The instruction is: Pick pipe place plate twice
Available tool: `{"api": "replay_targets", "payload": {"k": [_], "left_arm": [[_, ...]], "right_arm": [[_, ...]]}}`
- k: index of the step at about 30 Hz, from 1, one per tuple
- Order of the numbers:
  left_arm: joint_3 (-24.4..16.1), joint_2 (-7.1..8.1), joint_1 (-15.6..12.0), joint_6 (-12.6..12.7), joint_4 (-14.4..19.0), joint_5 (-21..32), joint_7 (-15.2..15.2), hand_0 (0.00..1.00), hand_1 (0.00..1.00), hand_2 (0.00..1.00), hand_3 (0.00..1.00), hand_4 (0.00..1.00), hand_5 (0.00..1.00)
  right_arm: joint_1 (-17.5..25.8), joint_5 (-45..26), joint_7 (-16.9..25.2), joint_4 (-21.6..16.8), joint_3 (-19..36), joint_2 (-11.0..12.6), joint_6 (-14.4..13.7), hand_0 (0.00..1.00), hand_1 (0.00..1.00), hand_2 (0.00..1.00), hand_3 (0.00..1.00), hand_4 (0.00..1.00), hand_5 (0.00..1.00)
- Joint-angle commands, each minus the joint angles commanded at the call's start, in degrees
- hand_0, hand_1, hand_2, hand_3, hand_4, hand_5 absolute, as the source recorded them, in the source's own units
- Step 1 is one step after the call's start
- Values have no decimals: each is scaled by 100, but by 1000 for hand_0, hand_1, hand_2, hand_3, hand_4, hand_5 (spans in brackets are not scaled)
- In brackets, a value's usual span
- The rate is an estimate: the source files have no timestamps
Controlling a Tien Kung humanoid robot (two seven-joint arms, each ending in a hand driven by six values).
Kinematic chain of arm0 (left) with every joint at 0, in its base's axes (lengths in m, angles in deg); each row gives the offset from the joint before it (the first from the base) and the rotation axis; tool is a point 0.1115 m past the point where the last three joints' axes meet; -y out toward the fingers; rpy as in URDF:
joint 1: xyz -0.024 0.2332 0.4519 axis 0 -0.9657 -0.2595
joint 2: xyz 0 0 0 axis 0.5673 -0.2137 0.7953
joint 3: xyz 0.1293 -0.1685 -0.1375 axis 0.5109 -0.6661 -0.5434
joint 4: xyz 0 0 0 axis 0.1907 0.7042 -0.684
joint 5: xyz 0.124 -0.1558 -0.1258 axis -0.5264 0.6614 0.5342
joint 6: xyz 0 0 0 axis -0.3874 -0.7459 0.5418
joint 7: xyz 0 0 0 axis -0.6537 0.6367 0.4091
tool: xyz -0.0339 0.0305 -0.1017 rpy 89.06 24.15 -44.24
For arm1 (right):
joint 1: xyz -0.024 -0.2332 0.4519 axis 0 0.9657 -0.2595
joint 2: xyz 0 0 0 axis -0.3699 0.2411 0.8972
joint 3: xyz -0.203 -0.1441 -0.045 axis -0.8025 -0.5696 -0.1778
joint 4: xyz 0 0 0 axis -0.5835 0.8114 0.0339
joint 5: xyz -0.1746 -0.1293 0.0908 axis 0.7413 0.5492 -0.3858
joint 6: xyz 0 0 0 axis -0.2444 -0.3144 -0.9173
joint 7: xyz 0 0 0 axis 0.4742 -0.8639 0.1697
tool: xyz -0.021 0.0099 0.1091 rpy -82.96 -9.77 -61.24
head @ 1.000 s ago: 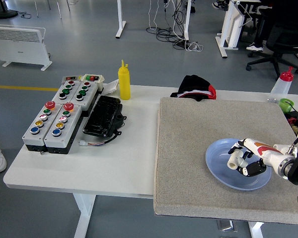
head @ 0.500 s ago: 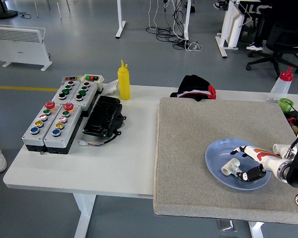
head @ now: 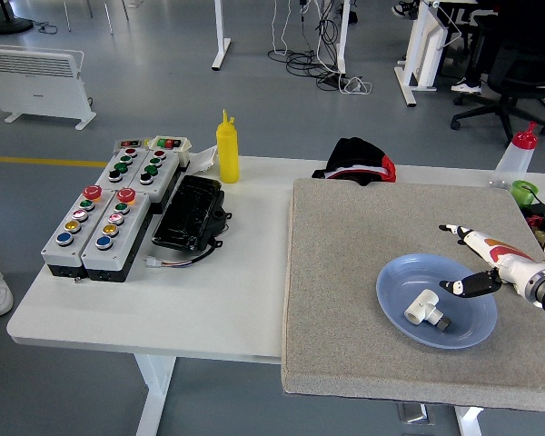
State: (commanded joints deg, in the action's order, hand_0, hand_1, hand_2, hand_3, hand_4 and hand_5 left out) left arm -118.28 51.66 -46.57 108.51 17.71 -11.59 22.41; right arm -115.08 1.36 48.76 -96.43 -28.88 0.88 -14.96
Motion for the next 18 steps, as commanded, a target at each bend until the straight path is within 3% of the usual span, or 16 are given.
{"api": "replay_targets", "payload": {"k": [6, 10, 18], "left_arm": [[-1, 0, 3, 3, 4, -7, -9, 617, 683, 708, 584, 465, 998], [5, 0, 9, 3, 7, 2, -8, 617, 683, 708, 583, 466, 998], [17, 0, 24, 3, 9, 11, -6, 617, 683, 708, 583, 466, 998]], "right_arm": [[-383, -102, 124, 1083, -397, -135, -135, 998, 928, 998, 965, 791, 343], [-657, -346, 213, 1825, -612, -240, -49, 998, 921, 998, 952, 783, 339], [-885, -890, 349, 2557, -921, -441, 186, 997, 918, 998, 948, 778, 337]]}}
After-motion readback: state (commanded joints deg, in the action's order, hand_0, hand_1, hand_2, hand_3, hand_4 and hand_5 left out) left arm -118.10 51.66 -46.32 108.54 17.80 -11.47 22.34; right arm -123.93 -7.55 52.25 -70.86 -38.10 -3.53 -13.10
